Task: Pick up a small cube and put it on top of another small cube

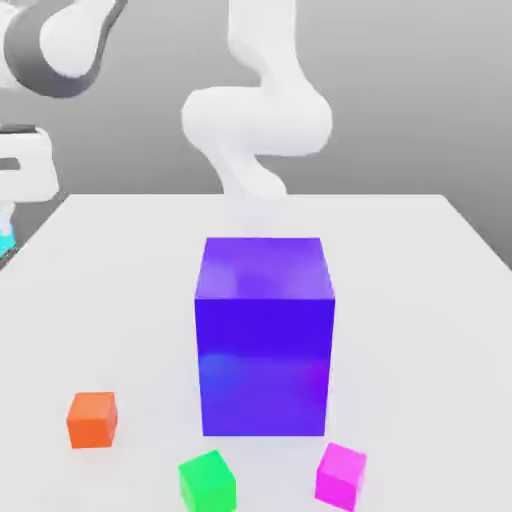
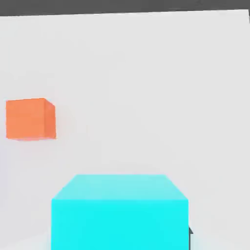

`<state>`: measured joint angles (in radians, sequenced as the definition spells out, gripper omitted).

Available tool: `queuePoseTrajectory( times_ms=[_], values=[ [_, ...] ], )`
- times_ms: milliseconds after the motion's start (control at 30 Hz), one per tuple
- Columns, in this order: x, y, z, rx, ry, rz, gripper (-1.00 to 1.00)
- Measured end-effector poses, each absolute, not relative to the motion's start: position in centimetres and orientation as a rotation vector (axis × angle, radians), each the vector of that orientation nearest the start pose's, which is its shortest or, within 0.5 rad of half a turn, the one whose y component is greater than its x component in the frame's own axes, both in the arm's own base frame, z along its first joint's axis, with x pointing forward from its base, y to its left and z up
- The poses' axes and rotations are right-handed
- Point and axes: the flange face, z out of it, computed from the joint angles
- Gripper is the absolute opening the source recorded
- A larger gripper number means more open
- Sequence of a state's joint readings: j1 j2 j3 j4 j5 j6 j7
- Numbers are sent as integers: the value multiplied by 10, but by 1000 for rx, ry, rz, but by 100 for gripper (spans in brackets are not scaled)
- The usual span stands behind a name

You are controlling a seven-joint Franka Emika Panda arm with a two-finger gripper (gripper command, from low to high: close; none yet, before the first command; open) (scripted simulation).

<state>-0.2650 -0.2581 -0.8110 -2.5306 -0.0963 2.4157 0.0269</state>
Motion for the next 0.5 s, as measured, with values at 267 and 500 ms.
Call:
queuePoseTrajectory(
  times_ms=[267,500],
  values=[
    [53,-465,296,-2128,2224,-154,-100],
    [-87,-469,248,-1566,2678,-95,-100]
  ],
)
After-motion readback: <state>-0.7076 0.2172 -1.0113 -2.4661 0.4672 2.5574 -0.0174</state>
